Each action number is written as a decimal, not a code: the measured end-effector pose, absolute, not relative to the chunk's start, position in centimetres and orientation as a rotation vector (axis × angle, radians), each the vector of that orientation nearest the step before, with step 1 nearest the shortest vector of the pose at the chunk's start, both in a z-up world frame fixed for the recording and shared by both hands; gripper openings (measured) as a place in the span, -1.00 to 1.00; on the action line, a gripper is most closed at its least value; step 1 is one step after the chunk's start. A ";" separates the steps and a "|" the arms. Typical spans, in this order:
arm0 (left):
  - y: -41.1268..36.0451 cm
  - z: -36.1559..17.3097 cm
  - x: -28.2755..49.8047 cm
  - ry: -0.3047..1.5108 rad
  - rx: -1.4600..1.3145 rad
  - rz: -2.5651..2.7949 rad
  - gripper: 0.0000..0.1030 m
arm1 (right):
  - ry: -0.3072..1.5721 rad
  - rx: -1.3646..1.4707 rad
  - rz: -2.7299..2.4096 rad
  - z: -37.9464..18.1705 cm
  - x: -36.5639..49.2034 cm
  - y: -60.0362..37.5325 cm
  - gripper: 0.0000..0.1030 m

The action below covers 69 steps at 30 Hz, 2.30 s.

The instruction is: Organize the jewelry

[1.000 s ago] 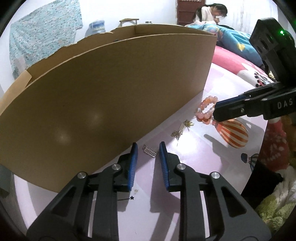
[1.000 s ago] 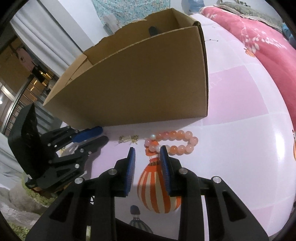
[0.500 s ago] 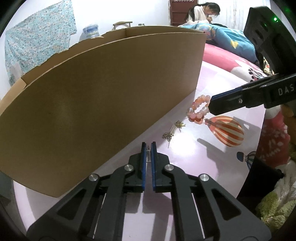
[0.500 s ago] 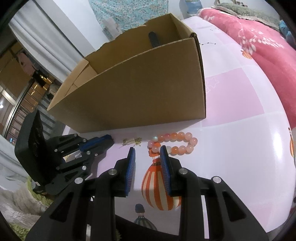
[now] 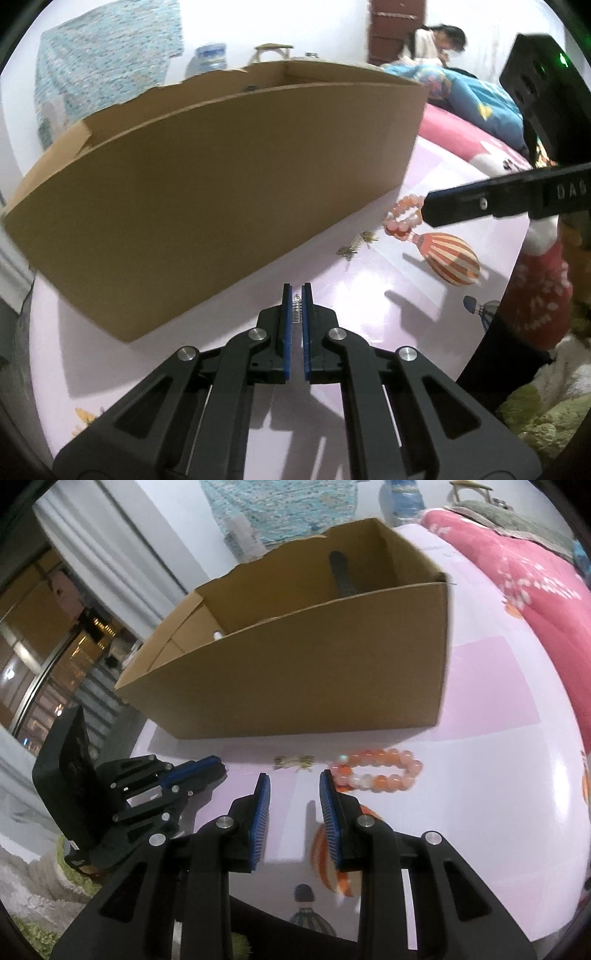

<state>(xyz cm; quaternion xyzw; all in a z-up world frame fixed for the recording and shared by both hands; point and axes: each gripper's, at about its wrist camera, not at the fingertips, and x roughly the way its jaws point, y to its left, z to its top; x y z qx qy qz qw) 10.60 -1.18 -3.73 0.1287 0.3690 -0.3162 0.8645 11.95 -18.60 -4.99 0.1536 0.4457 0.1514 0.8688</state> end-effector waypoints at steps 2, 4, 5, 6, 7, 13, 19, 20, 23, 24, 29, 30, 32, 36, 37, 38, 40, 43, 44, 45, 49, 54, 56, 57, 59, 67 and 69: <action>-0.4 -3.5 10.7 0.777 0.241 -0.637 -0.93 | 0.940 0.286 0.331 -5.0 12.3 -17.8 -0.46; 0.1 -3.5 10.8 0.781 0.219 -0.615 -0.93 | 0.945 0.244 0.336 -5.1 12.8 -17.0 -0.46; 0.4 -3.5 10.9 0.783 0.206 -0.606 -0.93 | 0.946 0.217 0.339 -5.2 13.1 -16.5 -0.46; 0.6 -3.5 11.0 0.786 0.194 -0.600 -0.93 | 0.943 0.192 0.342 -5.2 13.4 -16.1 -0.46; 0.8 -3.5 11.1 0.790 0.184 -0.597 -0.93 | 0.939 0.166 0.343 -5.2 13.6 -15.5 -0.46; 1.2 -3.7 11.5 0.797 0.173 -0.587 -0.93 | 0.940 0.004 0.323 -5.9 14.6 -13.2 -0.46; 1.1 -4.0 11.4 0.801 0.172 -0.587 -0.93 | 0.932 -0.085 0.302 -6.7 15.3 -12.5 -0.56; 1.4 -4.1 11.3 0.801 0.172 -0.587 -0.93 | 0.935 -0.097 0.301 -6.8 15.4 -12.4 -0.59; 1.3 -4.2 11.3 0.805 0.173 -0.587 -0.93 | 0.927 -0.137 0.293 -6.9 15.4 -11.8 -0.72; 1.3 -4.2 11.3 0.806 0.173 -0.587 -0.93 | 0.922 -0.148 0.292 -6.9 15.4 -11.8 -0.75; 1.5 -4.4 11.3 0.810 0.169 -0.583 -0.93 | 0.906 -0.118 0.298 -6.6 15.0 -12.0 -0.94; 1.5 -4.4 11.3 0.810 0.167 -0.584 -0.93 | 0.900 -0.097 0.300 -6.4 14.9 -12.2 -0.94; 1.5 -4.4 11.3 0.811 0.165 -0.583 -0.93 | 0.883 -0.029 0.303 -5.6 14.8 -13.1 -0.95; 1.7 -4.3 11.2 0.808 0.160 -0.583 -0.93 | 0.859 0.127 0.318 -4.2 14.8 -15.2 -0.95; 1.7 -4.3 11.2 0.806 0.160 -0.583 -0.93 | 0.853 0.157 0.321 -4.0 14.8 -15.6 -0.95; 1.7 -4.2 11.2 0.804 0.157 -0.583 -0.93 | 0.844 0.205 0.331 -3.6 14.7 -16.5 -0.95; 1.8 -4.0 11.2 0.801 0.152 -0.585 -0.93 | 0.829 0.265 0.338 -2.9 14.5 -17.6 -0.95; 1.9 -3.8 11.1 0.796 0.151 -0.584 -0.93 | 0.812 0.302 0.340 -2.5 14.0 -18.0 -0.95; 1.9 -3.8 11.1 0.795 0.152 -0.583 -0.93 | 0.810 0.302 0.341 -2.4 13.8 -18.1 -0.95; 1.9 -3.8 11.0 0.794 0.153 -0.582 -0.93 | 0.815 0.302 0.349 -2.4 13.8 -17.9 -0.95; 1.9 -4.2 10.9 0.799 0.153 -0.576 -0.93 | 0.886 0.248 0.358 -3.5 14.0 -16.5 -0.67; 2.1 -4.4 10.9 0.806 0.147 -0.573 -0.92 | 0.933 0.131 0.323 -5.4 14.1 -14.7 -0.29; 2.2 -4.5 11.0 0.809 0.148 -0.573 -0.92 | 0.945 0.070 0.312 -6.1 14.4 -13.9 -0.29; 2.2 -4.6 11.0 0.809 0.150 -0.572 -0.92 | 0.947 0.051 0.309 -6.3 14.4 -13.8 -0.29; 2.2 -4.6 11.0 0.809 0.152 -0.573 -0.92 | 0.954 0.003 0.301 -6.7 14.9 -13.2 -0.29; 2.3 -4.6 11.1 0.809 0.147 -0.576 -0.92 | 0.957 -0.112 0.297 -7.3 15.5 -11.8 -0.44; 2.3 -4.6 11.1 0.810 0.147 -0.576 -0.92 | 0.958 -0.134 0.300 -7.4 15.4 -11.3 -0.49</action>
